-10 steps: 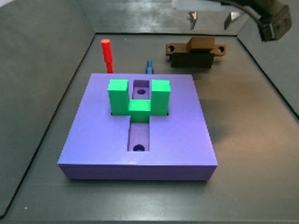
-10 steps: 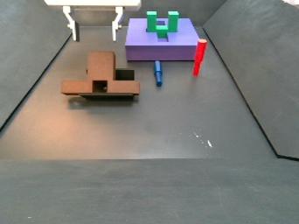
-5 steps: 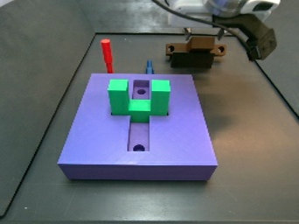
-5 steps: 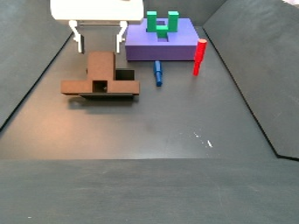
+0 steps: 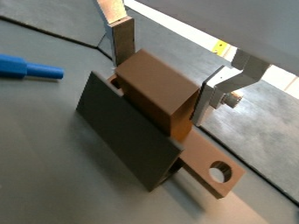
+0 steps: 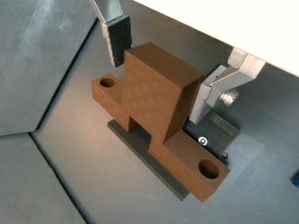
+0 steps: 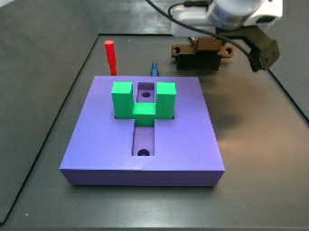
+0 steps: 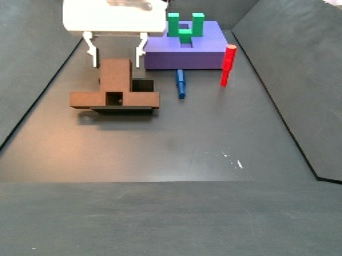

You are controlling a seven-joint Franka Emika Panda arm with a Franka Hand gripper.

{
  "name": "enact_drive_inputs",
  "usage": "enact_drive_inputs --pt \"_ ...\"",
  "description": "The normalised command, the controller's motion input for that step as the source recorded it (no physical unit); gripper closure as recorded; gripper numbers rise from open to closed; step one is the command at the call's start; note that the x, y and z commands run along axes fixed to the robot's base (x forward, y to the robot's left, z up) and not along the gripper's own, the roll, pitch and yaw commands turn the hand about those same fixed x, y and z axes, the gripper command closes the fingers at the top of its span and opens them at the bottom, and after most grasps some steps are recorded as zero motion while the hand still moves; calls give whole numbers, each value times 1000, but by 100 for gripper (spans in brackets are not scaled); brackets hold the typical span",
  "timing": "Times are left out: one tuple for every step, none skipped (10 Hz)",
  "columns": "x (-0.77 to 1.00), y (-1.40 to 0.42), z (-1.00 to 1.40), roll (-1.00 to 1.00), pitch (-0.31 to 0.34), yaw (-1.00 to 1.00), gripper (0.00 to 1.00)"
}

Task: Pick up the brown object. Move up. Place the brown object on the fixture. Regrasp the brown object. Move to above the board. Insert the brown object.
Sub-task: Regrasp the brown object.

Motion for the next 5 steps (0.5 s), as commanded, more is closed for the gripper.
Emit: enact_drive_inputs --pt "54 0 -117 157 54 137 0" --pt "117 -17 -77 166 91 126 0" --pt "57 -31 -74 171 66 143 0" --pt "49 -74 -60 260 60 197 0" --pt "26 -94 -94 357 37 226 0"
